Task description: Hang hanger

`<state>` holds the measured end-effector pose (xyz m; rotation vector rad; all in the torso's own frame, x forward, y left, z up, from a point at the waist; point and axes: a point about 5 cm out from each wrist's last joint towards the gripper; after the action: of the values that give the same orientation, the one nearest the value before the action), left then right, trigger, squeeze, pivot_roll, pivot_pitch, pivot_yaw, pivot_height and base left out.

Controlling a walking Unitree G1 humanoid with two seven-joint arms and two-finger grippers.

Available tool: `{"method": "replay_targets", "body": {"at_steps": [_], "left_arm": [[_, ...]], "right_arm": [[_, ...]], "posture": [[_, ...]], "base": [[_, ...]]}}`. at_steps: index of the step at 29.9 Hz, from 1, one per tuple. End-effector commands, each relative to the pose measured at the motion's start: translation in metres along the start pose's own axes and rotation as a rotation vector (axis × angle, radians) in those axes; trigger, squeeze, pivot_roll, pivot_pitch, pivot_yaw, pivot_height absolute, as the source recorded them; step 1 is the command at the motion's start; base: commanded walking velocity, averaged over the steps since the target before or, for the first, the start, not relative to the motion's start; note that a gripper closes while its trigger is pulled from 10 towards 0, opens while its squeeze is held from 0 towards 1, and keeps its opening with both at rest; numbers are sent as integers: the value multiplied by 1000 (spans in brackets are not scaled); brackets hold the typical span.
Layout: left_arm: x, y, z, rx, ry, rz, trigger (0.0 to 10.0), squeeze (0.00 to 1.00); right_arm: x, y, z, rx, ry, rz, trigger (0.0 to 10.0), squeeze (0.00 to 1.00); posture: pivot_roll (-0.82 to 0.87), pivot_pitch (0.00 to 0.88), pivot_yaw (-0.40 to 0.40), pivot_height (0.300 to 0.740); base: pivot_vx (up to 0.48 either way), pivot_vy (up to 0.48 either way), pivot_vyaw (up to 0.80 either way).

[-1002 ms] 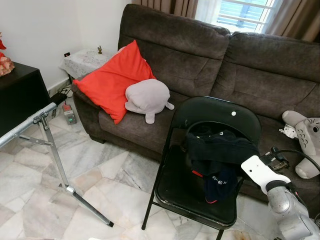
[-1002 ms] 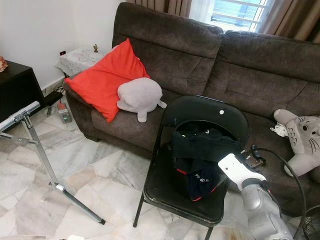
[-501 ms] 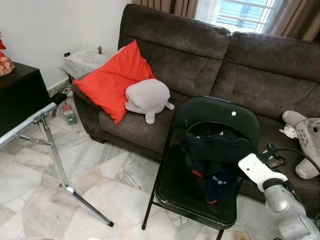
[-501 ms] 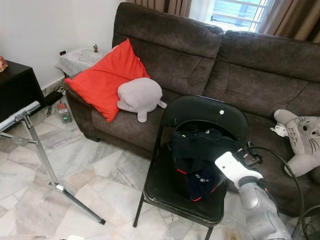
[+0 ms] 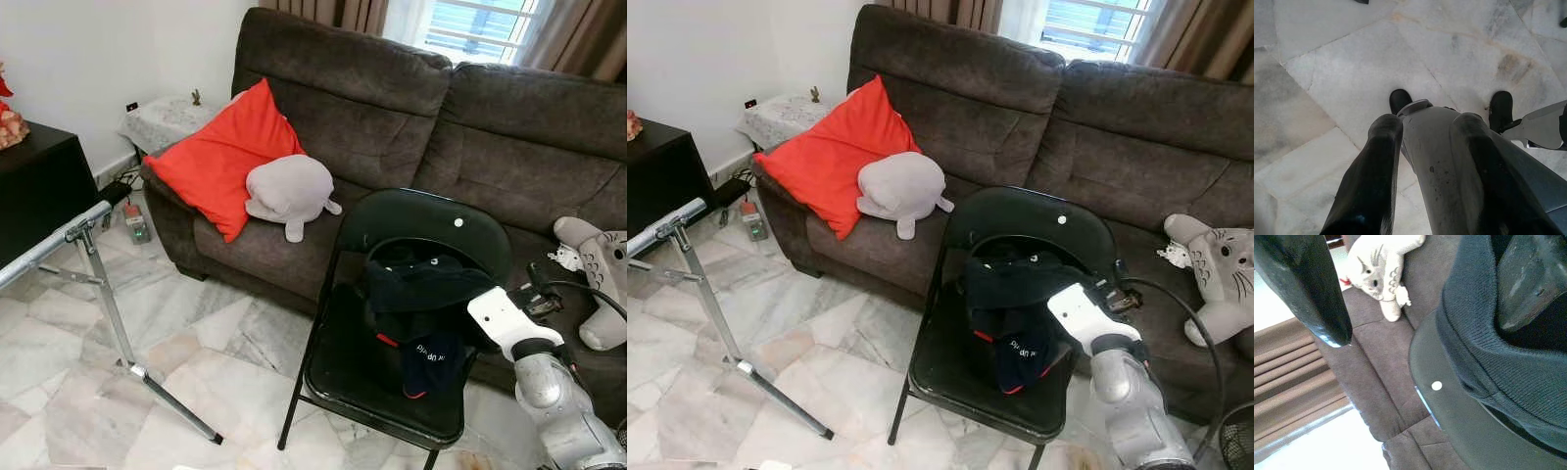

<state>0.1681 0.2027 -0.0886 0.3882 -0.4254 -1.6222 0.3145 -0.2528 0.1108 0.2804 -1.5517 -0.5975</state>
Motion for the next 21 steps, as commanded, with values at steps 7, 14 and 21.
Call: {"method": "replay_targets", "body": {"at_steps": [7, 14, 21], "left_arm": [[0, -7, 1, -31, -5, -15, 10000, 0], [0, -6, 1, -28, -2, -15, 10000, 0], [0, -5, 0, -24, 2, -12, 10000, 0]], "right_arm": [[-12, -8, -3, -78, 64, -12, 10000, 0], [-9, 0, -17, -39, 12, 31, 10000, 0], [-11, 12, -25, 27, 11, 18, 10000, 0]], "posture": [[18, 18, -103, 740], [29, 14, -101, 740], [34, 10, -102, 740]], "base": [[0, 0, 0], [0, 0, 0], [0, 0, 0]]}}
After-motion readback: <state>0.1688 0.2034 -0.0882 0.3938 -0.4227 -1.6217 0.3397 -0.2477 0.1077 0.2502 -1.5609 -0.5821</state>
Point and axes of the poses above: a point about 5 cm out from each wrist's last joint towards the gripper, its own z axis pointing back from the gripper into the wrist, its own y axis along the axis of the wrist's last joint, x = y × z, and after that the axes turned 4 degrees about z, right-handed
